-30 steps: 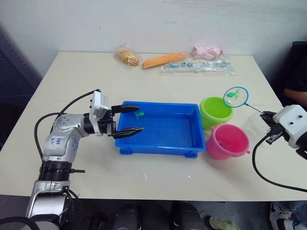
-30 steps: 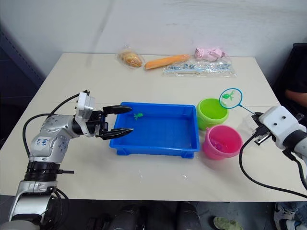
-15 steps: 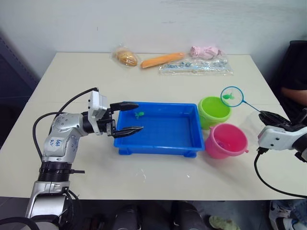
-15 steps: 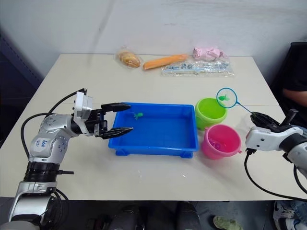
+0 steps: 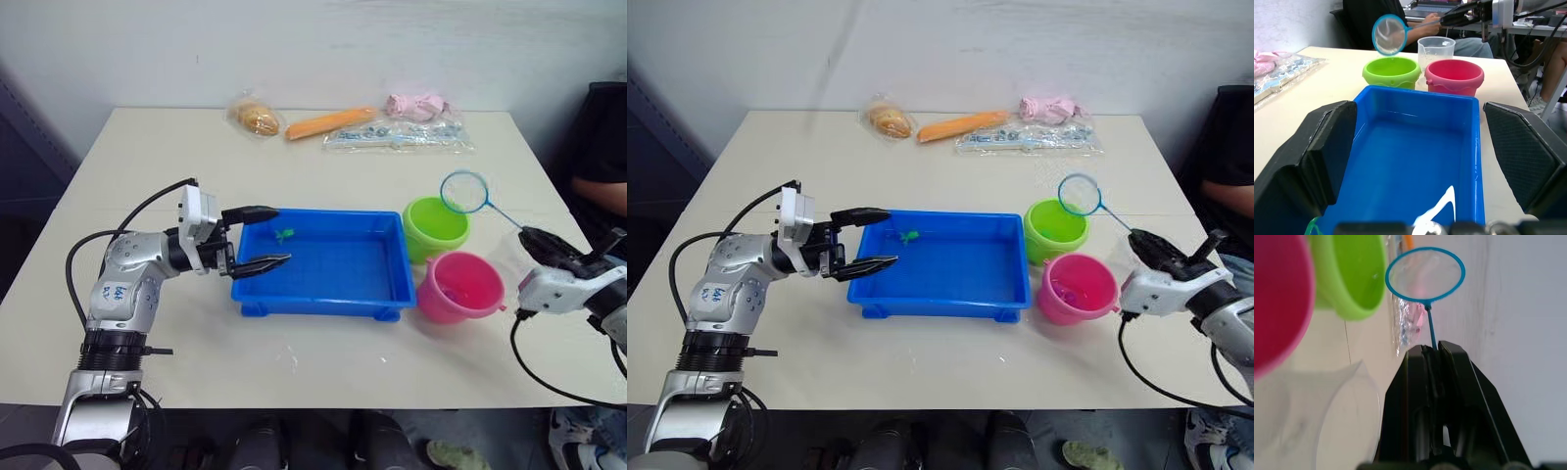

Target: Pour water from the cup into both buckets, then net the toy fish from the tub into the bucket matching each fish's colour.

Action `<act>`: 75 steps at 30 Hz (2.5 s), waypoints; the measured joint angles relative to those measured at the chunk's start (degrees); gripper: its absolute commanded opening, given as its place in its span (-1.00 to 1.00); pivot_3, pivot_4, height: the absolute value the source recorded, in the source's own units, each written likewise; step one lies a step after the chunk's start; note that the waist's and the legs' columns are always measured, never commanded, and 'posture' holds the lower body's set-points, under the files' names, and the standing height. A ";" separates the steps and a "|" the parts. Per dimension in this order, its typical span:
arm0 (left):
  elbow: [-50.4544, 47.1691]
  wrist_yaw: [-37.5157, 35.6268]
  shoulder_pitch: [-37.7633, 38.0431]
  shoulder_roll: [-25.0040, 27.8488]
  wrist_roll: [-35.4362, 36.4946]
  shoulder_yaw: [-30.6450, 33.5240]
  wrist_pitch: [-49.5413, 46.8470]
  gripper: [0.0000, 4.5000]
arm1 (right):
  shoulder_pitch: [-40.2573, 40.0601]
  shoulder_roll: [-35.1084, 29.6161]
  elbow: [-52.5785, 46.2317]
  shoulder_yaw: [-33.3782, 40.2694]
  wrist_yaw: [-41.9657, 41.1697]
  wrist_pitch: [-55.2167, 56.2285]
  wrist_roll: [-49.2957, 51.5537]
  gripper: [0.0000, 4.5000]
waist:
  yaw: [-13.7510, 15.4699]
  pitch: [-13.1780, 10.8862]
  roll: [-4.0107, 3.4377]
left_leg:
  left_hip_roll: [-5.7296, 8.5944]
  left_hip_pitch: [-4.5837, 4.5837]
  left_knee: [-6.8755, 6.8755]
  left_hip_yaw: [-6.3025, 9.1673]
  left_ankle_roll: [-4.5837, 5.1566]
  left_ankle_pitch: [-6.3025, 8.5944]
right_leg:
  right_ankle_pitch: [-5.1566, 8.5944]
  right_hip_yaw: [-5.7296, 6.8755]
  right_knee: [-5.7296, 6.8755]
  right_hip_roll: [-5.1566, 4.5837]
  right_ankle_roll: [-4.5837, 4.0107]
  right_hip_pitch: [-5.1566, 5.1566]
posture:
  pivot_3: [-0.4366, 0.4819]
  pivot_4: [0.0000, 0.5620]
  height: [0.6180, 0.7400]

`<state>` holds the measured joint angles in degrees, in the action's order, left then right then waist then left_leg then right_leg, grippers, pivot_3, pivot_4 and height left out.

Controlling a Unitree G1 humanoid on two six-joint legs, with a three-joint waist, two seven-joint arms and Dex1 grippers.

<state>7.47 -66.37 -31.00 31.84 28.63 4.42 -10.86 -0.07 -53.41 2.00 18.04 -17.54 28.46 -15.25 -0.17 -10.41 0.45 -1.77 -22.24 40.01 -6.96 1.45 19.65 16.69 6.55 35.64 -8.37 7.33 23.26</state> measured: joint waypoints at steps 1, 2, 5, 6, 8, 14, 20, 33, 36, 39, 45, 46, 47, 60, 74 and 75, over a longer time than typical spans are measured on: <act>0.13 0.06 0.21 0.41 0.00 0.26 -0.03 0.98 | 0.83 0.79 -1.94 -0.26 -2.78 -2.28 6.00 -1.00 | -0.09 0.00 -0.01 | 0.00 0.02 0.00 -0.01 0.00 0.00 | 0.00 -0.01 0.01 0.00 0.00 0.00 | -0.05 -0.47 1.00; 0.27 0.04 0.47 0.90 -0.01 0.59 0.01 0.98 | 1.95 1.57 -4.27 -0.39 -5.72 -5.81 12.04 -1.00 | -0.23 0.00 -0.01 | -0.03 0.04 0.00 -0.01 0.00 0.00 | 0.00 -0.02 0.01 0.02 0.00 0.00 | -0.05 -0.47 1.00; 1.52 -0.24 2.51 2.63 0.00 2.20 0.12 0.98 | 5.70 2.46 -13.84 -2.24 -13.83 -21.93 31.22 -1.00 | -0.32 0.00 -0.01 | -0.15 0.08 0.00 0.04 0.00 0.00 | 0.01 -0.01 0.06 0.03 -0.02 -0.03 | -0.05 -0.47 1.00; 1.87 -0.30 2.64 2.70 0.00 2.36 0.12 0.98 | 5.84 2.45 -14.86 -2.47 -14.48 -23.35 32.70 -1.00 | -0.18 0.00 -0.01 | -0.14 0.07 0.00 0.06 0.01 0.00 | 0.01 0.01 0.06 0.02 -0.03 -0.03 | -0.05 -0.47 1.00; 2.24 -0.63 4.13 3.41 0.11 3.52 0.21 0.98 | 7.22 1.94 -19.70 -4.98 -17.99 -33.15 40.35 -1.00 | -0.03 0.00 -0.01 | -0.13 0.06 0.01 0.07 0.03 0.01 | 0.00 0.02 0.05 -0.02 -0.04 -0.03 | -0.05 -0.47 1.00; 1.87 -0.68 8.37 7.21 0.49 8.36 0.68 0.98 | 14.72 1.83 -26.05 -13.68 -20.64 -52.84 47.86 -1.00 | 0.15 0.00 -0.01 | 0.00 0.00 0.03 0.10 0.15 0.05 | 0.00 0.07 0.03 -0.20 -0.04 -0.02 | -0.05 -0.47 1.00; 0.17 -0.07 16.95 10.56 0.55 13.19 0.98 0.98 | 22.19 2.29 -24.37 -23.51 -23.45 -65.84 47.29 -1.00 | -0.10 0.00 0.00 | -0.02 -0.09 -0.01 0.07 0.16 0.06 | 0.01 0.09 0.03 -0.19 -0.06 0.11 | -0.05 -0.47 1.00; -5.66 0.82 22.79 13.36 0.65 16.49 -1.09 0.98 | 38.14 15.18 -9.79 -37.88 -22.52 -76.23 34.69 -1.00 | -0.36 0.00 -0.01 | -0.03 -0.16 -0.03 -0.01 0.11 0.07 | 0.03 0.08 0.13 -0.20 -0.11 0.28 | -0.05 -0.47 1.00; -6.92 1.26 22.82 13.35 0.65 16.41 -1.61 0.98 | 39.66 18.38 -6.36 -38.14 -22.01 -76.01 32.45 -1.00 | -0.50 0.00 -0.01 | -0.02 -0.17 -0.03 -0.03 0.11 0.07 | 0.03 0.08 0.14 -0.20 -0.11 0.29 | -0.05 -0.47 1.00; -6.94 1.43 22.77 13.34 0.65 16.36 -1.90 0.98 | 40.27 21.19 -3.76 -38.09 -21.50 -74.65 30.43 -1.00 | -0.83 0.00 0.00 | -0.03 -0.18 -0.04 -0.03 0.11 0.07 | 0.03 0.09 0.14 -0.19 -0.11 0.30 | -0.05 -0.47 1.00; -6.93 1.89 21.62 13.31 0.64 15.07 -2.34 0.98 | 39.76 25.18 -2.82 -37.61 -22.50 -69.48 29.69 -1.00 | -1.56 0.00 0.00 | -0.02 -0.18 -0.08 -0.03 0.10 0.06 | 0.03 0.09 0.14 -0.18 -0.11 0.31 | -0.05 -0.47 1.00; -6.92 1.92 21.12 13.30 0.64 14.74 -2.36 0.98 | 39.24 25.40 -2.96 -37.36 -22.78 -68.24 29.66 -1.00 | -1.56 0.00 0.00 | -0.03 -0.18 -0.08 -0.03 0.10 0.06 | 0.03 0.09 0.14 -0.18 -0.11 0.31 | -0.05 -0.47 1.00; -6.88 1.95 20.77 13.30 0.64 14.65 -2.38 0.98 | 38.67 25.91 -3.01 -36.92 -22.86 -66.69 29.61 -1.00 | -1.56 0.00 0.00 | -0.02 -0.18 -0.08 -0.04 0.10 0.06 | 0.03 0.09 0.14 -0.18 -0.11 0.31 | -0.05 -0.47 1.00; -5.87 1.60 17.27 13.13 0.63 12.30 -2.38 0.98 | 31.32 24.83 -11.38 -31.36 -27.14 -60.81 31.66 -1.00 | -1.38 0.00 -0.01 | -0.01 -0.18 -0.08 -0.03 0.10 0.07 | 0.03 0.08 0.12 -0.18 -0.11 0.30 | -0.05 -0.47 1.00; -4.95 0.21 9.57 6.97 2.06 5.97 -5.81 0.98 | 11.83 10.26 -32.30 -5.57 -30.40 -65.16 44.14 -1.00 | -0.91 0.01 0.02 | 0.02 -0.14 -0.07 -0.01 0.10 0.07 | 0.02 0.08 0.09 -0.16 -0.10 0.20 | -0.05 -0.47 1.00; -4.97 0.19 8.90 6.59 2.34 5.34 -6.50 0.98 | 10.88 9.39 -32.72 -2.99 -30.13 -65.46 44.86 -1.00 | -0.96 0.01 0.02 | 0.02 -0.13 -0.07 -0.03 0.10 0.07 | 0.02 0.07 0.09 -0.16 -0.10 0.21 | -0.05 -0.47 1.00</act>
<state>2.51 -66.18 -22.10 38.43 30.97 9.77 -17.36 10.81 -44.01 -30.72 15.05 -47.66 -37.00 29.61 -1.13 -10.40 0.47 -1.75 -22.37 39.94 -6.99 1.55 19.72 16.71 6.61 35.73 -8.53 7.23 23.47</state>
